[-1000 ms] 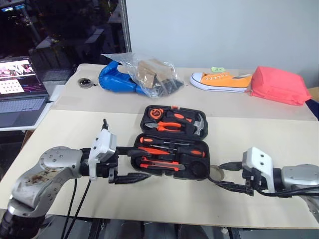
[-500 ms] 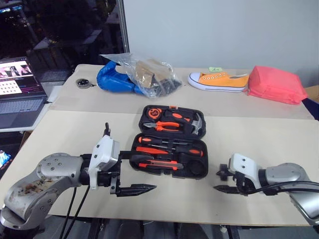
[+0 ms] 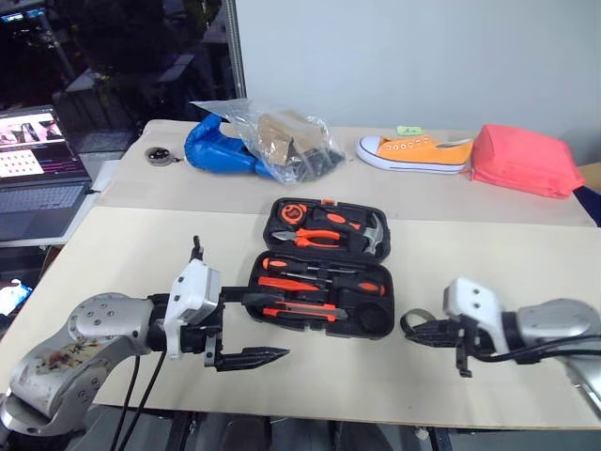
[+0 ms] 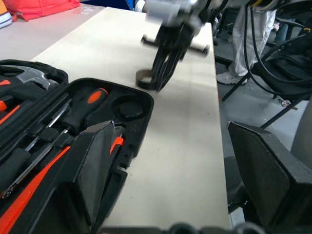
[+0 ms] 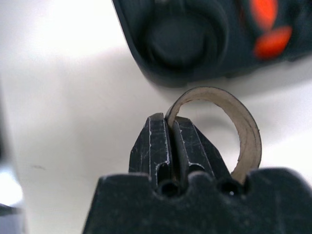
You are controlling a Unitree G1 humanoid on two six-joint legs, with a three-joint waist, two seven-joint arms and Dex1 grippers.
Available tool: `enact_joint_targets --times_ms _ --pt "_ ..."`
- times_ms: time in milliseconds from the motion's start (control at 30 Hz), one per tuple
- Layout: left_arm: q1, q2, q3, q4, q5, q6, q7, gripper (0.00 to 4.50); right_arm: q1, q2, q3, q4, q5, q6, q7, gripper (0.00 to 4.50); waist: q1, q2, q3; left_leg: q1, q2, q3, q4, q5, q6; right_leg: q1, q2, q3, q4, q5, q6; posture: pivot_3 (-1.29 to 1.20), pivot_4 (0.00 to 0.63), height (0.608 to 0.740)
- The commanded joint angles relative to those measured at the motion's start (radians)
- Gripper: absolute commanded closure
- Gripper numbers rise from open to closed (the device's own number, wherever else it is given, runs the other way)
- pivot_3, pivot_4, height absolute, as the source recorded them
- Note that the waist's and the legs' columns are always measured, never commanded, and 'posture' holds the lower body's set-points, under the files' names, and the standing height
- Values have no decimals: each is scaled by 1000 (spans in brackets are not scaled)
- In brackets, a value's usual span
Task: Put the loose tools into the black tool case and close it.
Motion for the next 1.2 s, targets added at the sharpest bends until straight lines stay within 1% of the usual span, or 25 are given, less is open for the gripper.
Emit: enact_joint_targets --times_ms 33,133,300,333,533,667,800,867,900,933,967,1000,1033,1067,1167,1200 --pt "3 22 44 -58 -61 21 22 508 -150 26 110 -60 16 49 -12 4478 -10 -1 1 1 0 -1 0 0 0 0 0 0 0 0 0 0 150 740" --pt "19 40 75 -81 -97 36 31 508 -267 92 275 -26 -53 63 -27 4478 -14 -2 1 1 0 -1 0 0 0 1 1 -1 1 1 -1 0 150 740" --pt "71 70 138 -120 -143 51 51 508 -361 114 426 83 -194 13 -17 4478 -12 -1 2 0 0 0 0 0 0 -1 0 -1 1 2 -4 0 150 740" --pt "86 74 150 -129 -147 52 55 508 -374 117 433 95 -198 20 -14 4478 -12 -1 2 0 -1 -1 0 0 0 -2 -1 -1 1 4 -7 0 150 740" --pt "161 72 185 -165 -146 38 89 508 -414 116 482 134 -230 42 25 4478 -12 -1 2 -1 -1 -3 -2 0 0 -2 -3 -1 0 4 -7 0 150 740" --pt "188 68 190 -170 -133 24 98 508 -427 126 518 147 -228 58 70 4478 -12 -1 2 0 -1 -4 -2 0 0 -2 -2 -2 0 4 -8 0 150 740" --pt "205 70 197 -167 -125 12 96 508 -420 111 544 151 -247 43 110 4478 -13 -1 2 0 -1 -3 -2 0 0 -1 -2 -2 0 4 -8 0 150 740" --pt "208 71 199 -165 -122 9 98 508 -420 114 545 170 -261 21 112 3751 -10 -1 2 0 -1 -3 -2 0 0 -1 -2 -2 0 4 -8 0 150 740" --pt "211 72 200 -164 -120 6 97 508 -420 117 543 175 -264 14 115 3530 -9 -1 2 0 -1 -3 -2 0 0 -1 -2 -2 0 4 -8 0 150 740" --pt "212 73 201 -162 -118 4 97 508 -419 121 535 177 -263 7 115 3190 -8 -1 2 0 -1 -3 -2 0 0 -1 -2 -2 0 3 -8 0 150 740" --pt "213 75 201 -160 -116 3 97 508 -418 125 525 177 -259 0 113 2771 -7 -1 2 0 -1 -3 -3 0 0 -1 -2 -2 0 3 -8 0 150 740" --pt "212 77 201 -157 -115 4 98 508 -417 134 510 174 -250 1 103 2578 -7 -1 2 0 -2 -3 -3 0 0 -1 -2 -2 0 3 -8 0 150 740" --pt "210 78 202 -153 -115 6 100 508 -416 143 493 171 -239 1 93 2159 -6 -1 2 0 -2 -3 -3 0 0 -1 -2 -3 0 3 -8 0 150 740" --pt "203 73 202 -144 -123 14 112 508 -413 151 467 161 -213 10 91 1874 -6 -1 2 0 -1 -4 -3 0 0 -2 -2 -3 0 3 -8 0 150 740" --pt "167 54 194 -102 -151 52 181 508 -400 187 353 120 -108 50 71 1874 -6 -1 2 0 -1 -4 -3 0 0 -2 -2 -3 0 3 -8 0 150 740" --pt "144 38 183 -83 -131 58 226 508 -396 207 301 108 -63 79 49 1874 -6 -1 2 0 -1 -4 -3 0 0 -2 -2 -3 0 3 -8 0 150 740"
